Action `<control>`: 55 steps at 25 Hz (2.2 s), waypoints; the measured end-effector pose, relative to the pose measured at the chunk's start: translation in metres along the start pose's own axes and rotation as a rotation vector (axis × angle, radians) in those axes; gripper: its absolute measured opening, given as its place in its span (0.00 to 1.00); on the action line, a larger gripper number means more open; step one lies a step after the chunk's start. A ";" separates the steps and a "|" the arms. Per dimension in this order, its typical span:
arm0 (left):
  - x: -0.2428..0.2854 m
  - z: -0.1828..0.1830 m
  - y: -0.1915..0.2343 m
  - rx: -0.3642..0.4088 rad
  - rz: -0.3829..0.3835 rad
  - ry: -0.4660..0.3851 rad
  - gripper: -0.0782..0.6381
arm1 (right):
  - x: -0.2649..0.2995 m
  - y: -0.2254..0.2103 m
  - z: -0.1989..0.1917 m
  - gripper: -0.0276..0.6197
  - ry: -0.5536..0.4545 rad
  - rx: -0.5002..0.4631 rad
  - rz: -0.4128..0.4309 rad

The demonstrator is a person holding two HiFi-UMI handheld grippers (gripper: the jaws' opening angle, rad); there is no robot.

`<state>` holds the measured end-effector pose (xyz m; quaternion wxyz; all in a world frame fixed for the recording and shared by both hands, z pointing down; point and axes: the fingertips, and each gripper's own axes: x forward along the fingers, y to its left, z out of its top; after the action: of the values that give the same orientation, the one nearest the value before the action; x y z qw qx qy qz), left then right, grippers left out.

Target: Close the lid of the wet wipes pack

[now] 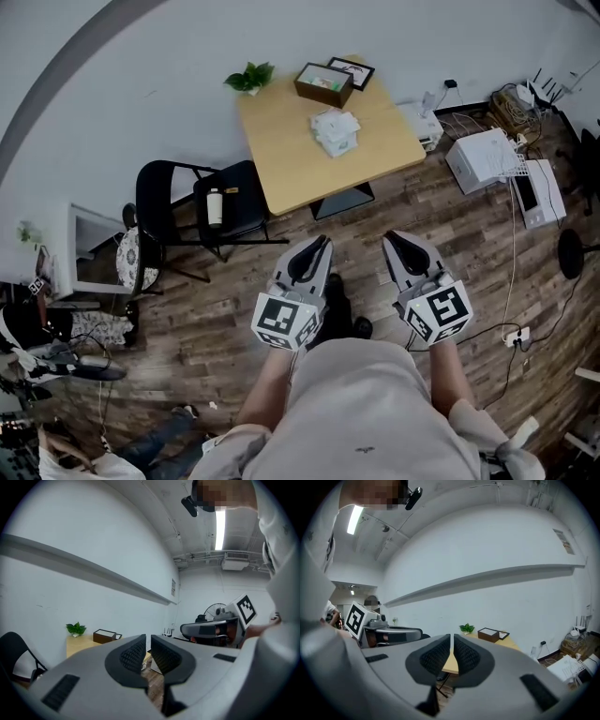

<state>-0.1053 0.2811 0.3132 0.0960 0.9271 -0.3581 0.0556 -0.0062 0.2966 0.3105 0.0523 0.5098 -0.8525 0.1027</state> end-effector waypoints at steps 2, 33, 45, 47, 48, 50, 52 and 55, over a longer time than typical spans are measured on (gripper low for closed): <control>0.011 0.005 0.009 0.003 -0.011 -0.004 0.13 | 0.013 -0.008 0.005 0.06 0.000 0.000 -0.005; 0.113 0.008 0.122 -0.034 -0.157 0.016 0.22 | 0.148 -0.067 0.008 0.23 0.087 0.070 -0.095; 0.162 0.023 0.167 -0.014 -0.077 0.035 0.22 | 0.213 -0.119 0.020 0.23 0.082 0.082 -0.029; 0.172 0.026 0.174 -0.015 -0.063 0.043 0.22 | 0.225 -0.130 0.024 0.23 0.084 0.082 -0.012; 0.178 0.028 0.176 -0.016 -0.057 0.046 0.22 | 0.231 -0.136 0.026 0.23 0.085 0.082 -0.004; 0.191 0.031 0.182 -0.015 -0.048 0.051 0.22 | 0.244 -0.149 0.030 0.23 0.087 0.082 0.011; 0.205 0.034 0.188 -0.013 -0.034 0.059 0.22 | 0.257 -0.163 0.032 0.23 0.093 0.083 0.026; 0.224 0.036 0.197 -0.013 -0.009 0.069 0.22 | 0.273 -0.185 0.032 0.23 0.107 0.089 0.046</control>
<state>-0.0721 -0.0159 0.3435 0.1148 0.9255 -0.3507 0.0849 0.0273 -0.0298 0.3548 0.0727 0.4856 -0.8547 0.1686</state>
